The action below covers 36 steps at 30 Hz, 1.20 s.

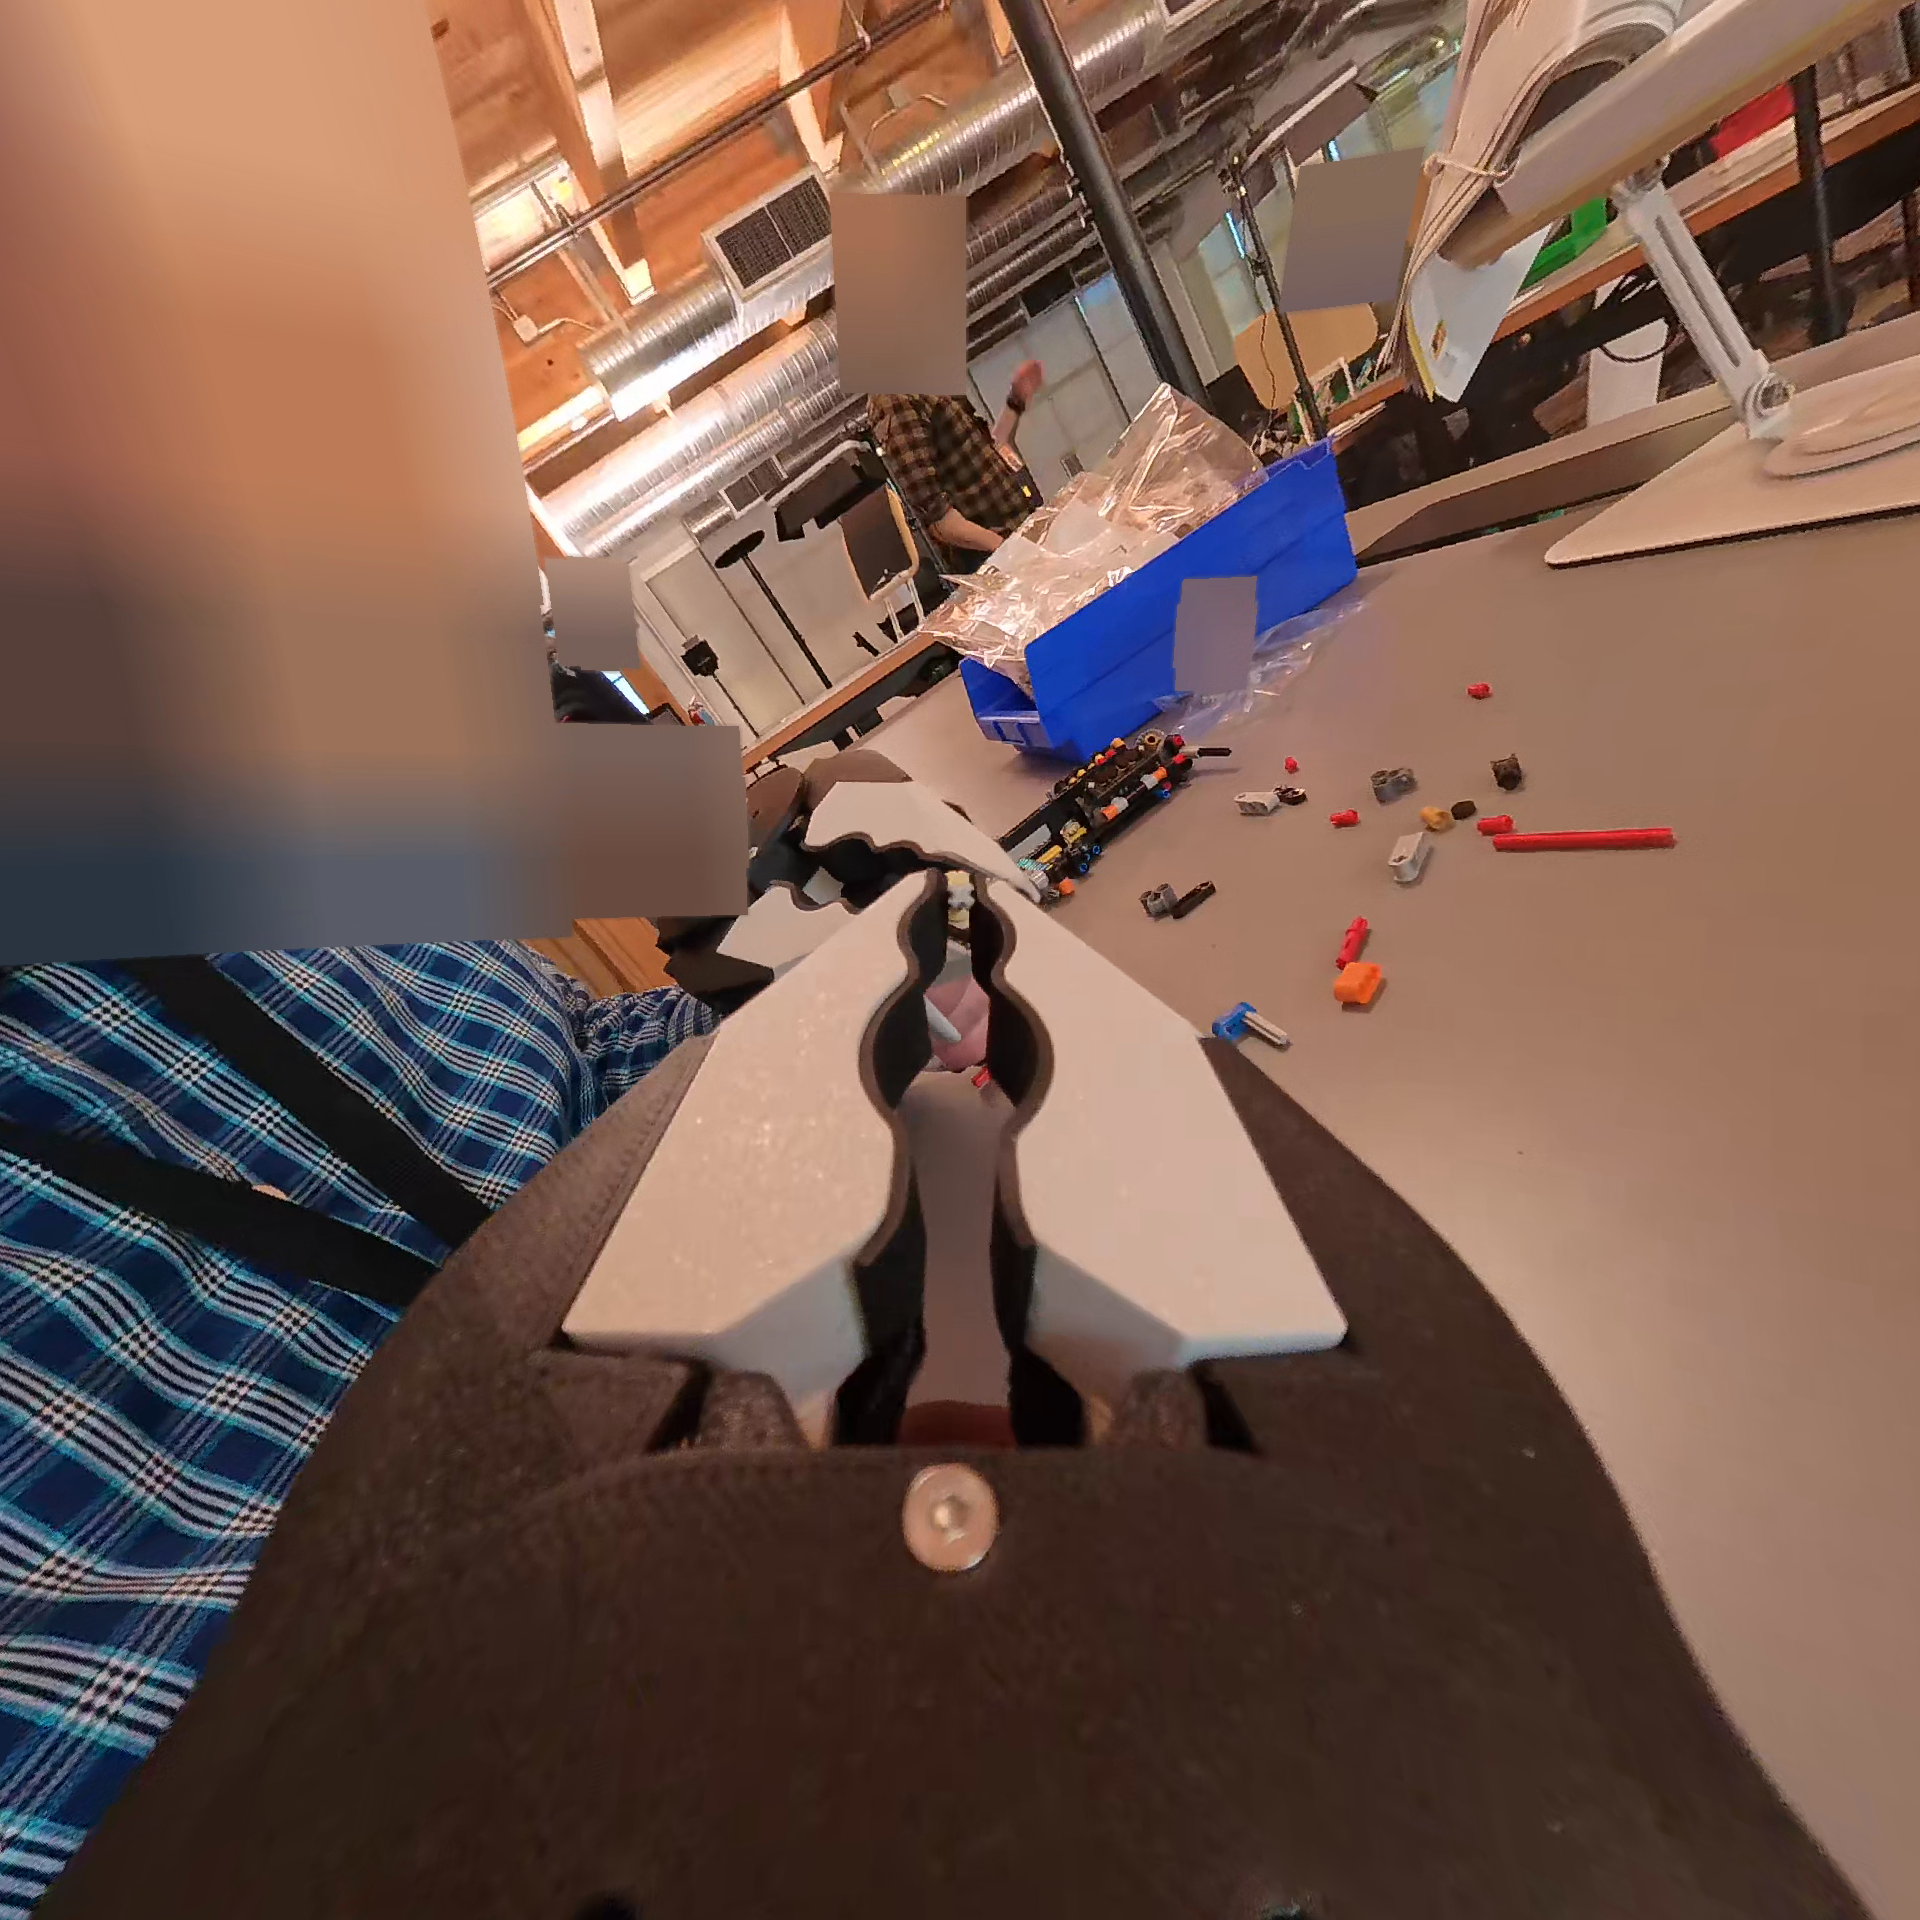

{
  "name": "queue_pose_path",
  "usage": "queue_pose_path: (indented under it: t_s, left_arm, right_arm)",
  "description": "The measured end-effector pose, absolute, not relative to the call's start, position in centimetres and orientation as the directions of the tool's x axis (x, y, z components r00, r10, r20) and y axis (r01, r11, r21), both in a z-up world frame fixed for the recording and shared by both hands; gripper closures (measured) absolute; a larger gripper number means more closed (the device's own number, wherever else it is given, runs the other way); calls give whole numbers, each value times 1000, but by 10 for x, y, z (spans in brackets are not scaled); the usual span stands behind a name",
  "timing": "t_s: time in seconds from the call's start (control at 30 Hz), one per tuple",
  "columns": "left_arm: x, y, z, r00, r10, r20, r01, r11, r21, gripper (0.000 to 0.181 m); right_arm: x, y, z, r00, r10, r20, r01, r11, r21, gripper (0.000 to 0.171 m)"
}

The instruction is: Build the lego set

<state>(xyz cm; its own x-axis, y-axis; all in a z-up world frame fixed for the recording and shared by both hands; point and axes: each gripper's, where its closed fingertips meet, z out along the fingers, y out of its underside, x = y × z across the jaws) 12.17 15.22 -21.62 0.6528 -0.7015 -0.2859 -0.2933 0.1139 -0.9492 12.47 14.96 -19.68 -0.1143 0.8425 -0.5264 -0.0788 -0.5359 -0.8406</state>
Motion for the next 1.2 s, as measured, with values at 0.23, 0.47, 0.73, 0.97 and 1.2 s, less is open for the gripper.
queue_pose_path:
  t_s: [0.23,0.47,0.73,0.97,1.2]
  left_arm:
    - [122,153,-218,649,-703,-292,-298,118,-947,170]
    - [124,153,-221,644,-708,-290,-301,114,-947,170]
    - [126,153,-217,642,-720,-265,-265,116,-957,168]
    - [129,149,-213,626,-732,-270,-240,148,-959,170]
    - [129,148,-213,621,-735,-272,-239,153,-959,170]
  right_arm:
    - [125,150,-200,-114,832,-544,-85,-553,-829,170]
    - [128,151,-202,-103,821,-562,-87,-570,-817,170]
    - [131,152,-200,-112,805,-582,-111,-593,-798,170]
    - [131,149,-200,-128,791,-598,-112,-611,-784,170]
    - [131,148,-200,-131,785,-605,-107,-618,-779,170]
